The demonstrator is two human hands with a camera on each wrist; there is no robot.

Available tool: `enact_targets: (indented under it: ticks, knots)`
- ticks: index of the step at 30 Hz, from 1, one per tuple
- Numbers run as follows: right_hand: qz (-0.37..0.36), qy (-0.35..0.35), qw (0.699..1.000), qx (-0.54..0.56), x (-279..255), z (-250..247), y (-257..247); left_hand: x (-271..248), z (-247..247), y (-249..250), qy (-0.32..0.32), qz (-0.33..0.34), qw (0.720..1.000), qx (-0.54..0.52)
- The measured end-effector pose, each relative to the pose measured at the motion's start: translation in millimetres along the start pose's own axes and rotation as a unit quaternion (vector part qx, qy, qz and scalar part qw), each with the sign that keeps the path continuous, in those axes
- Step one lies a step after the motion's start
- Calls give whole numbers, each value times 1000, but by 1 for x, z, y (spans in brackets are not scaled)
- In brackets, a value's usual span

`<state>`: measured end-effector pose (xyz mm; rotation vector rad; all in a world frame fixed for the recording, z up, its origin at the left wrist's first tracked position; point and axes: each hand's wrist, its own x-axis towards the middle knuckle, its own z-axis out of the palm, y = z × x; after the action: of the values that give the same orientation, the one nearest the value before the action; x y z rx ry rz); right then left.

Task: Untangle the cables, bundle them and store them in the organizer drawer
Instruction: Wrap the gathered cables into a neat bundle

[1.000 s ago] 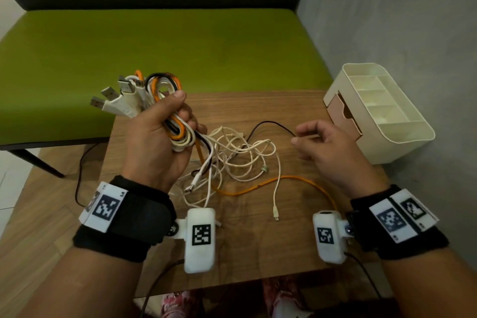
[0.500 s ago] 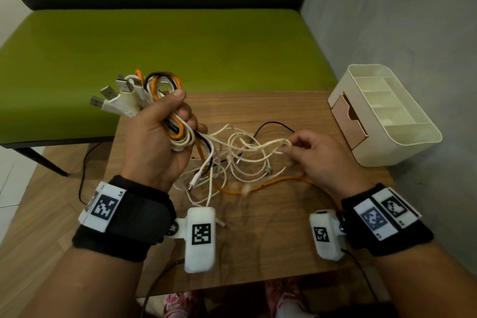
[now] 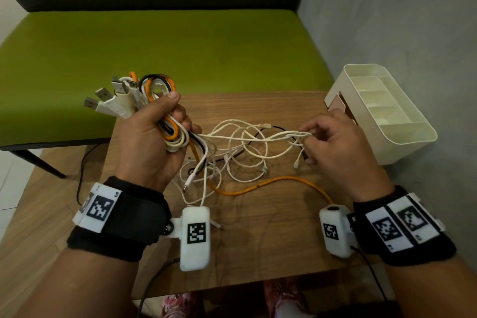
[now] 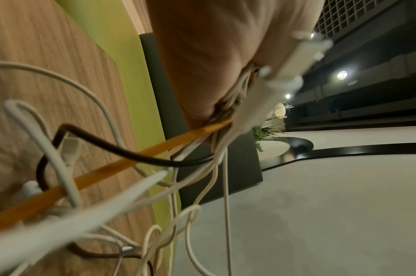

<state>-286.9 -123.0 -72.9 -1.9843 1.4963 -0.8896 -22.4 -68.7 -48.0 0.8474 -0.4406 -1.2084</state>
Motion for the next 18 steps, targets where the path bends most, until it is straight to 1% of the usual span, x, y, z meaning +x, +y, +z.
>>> enact_targets:
  ticks: [2, 4, 6, 9, 11, 12, 13, 15, 17, 18]
  knots:
    - [18, -26, 999, 11, 0, 0, 2, 0, 1, -1, 0, -5, 1000, 2]
    - [72, -62, 993, 69, -2, -1, -1, -1, 2, -3, -1, -9, 1000, 3]
    - [116, -89, 979, 138, -4, -3, -6, -1, 3, -4, -2, -12, 1000, 4]
    - [119, -104, 967, 202, -3, -3, -10, -1, 3, -5, -4, -16, 1000, 1]
    - [131, -97, 955, 249, -1, -3, -12, -1, 3, -5, -2, -16, 1000, 1]
    - [148, -89, 941, 291, 0, -3, -13, -1, 2, -4, -1, -15, 1000, 1]
    - [170, -80, 920, 343, 1, -4, -14, -1, 2, -4, -1, -13, 1000, 1]
    - [210, -72, 867, 447, 3, -8, -17, -1, 2, -4, -1, -12, 1000, 1]
    - [232, -87, 820, 517, 3, -12, -20, -1, 2, -4, -5, -14, 1000, 0]
    - [236, -101, 807, 532, 3, -12, -21, -1, 3, -4, -7, -15, 1000, 1]
